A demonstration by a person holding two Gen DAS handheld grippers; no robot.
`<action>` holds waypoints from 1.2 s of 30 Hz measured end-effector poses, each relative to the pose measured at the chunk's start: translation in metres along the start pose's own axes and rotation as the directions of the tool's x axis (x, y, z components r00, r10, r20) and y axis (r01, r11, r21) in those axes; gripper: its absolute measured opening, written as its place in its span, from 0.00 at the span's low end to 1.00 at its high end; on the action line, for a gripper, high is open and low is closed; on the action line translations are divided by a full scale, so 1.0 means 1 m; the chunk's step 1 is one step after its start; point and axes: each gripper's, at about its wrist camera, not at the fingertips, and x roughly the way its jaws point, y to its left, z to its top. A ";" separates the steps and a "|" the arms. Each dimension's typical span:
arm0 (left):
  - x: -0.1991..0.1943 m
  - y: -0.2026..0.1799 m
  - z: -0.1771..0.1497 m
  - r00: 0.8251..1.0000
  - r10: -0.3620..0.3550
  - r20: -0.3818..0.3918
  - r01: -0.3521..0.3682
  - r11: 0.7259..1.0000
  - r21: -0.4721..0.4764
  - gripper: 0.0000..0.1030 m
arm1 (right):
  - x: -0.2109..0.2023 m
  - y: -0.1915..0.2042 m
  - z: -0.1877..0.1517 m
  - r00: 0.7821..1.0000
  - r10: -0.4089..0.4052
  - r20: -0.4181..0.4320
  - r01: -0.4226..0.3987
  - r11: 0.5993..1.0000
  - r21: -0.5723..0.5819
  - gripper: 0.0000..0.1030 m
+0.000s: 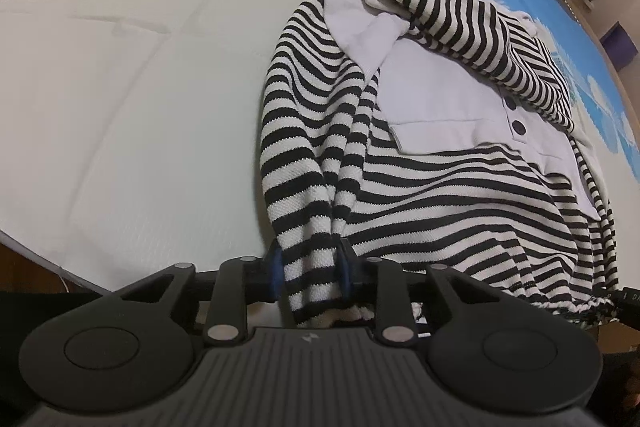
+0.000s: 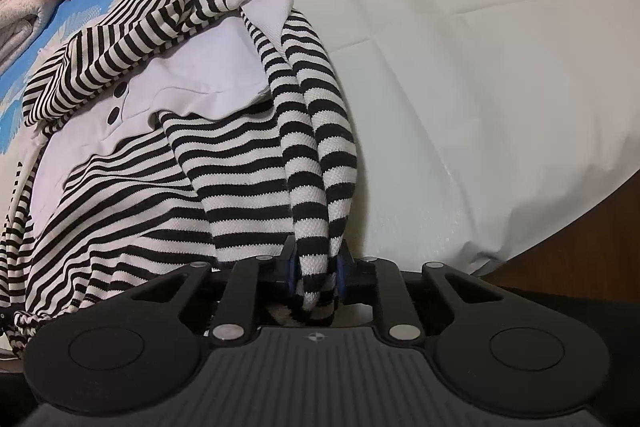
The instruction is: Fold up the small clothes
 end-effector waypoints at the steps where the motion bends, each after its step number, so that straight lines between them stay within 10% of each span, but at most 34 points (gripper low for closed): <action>1: 0.000 0.001 0.000 1.000 -0.004 -0.006 0.004 1.000 -0.005 0.31 | 0.000 0.000 0.000 1.000 0.000 0.000 0.000 1.000 0.000 0.19; 14: 0.003 0.002 0.000 1.000 0.001 -0.022 -0.001 1.000 -0.002 0.33 | 0.001 0.001 0.000 1.000 -0.005 -0.002 0.005 1.000 -0.023 0.20; 20: 0.002 -0.004 -0.001 1.000 -0.019 -0.004 0.019 0.999 0.028 0.15 | -0.001 0.000 -0.001 1.000 0.003 0.025 -0.002 1.000 -0.008 0.10; 36: -0.012 -0.009 -0.003 0.997 -0.034 0.066 0.031 0.998 0.056 0.09 | -0.018 0.004 -0.002 0.993 0.028 0.119 -0.025 0.999 -0.029 0.06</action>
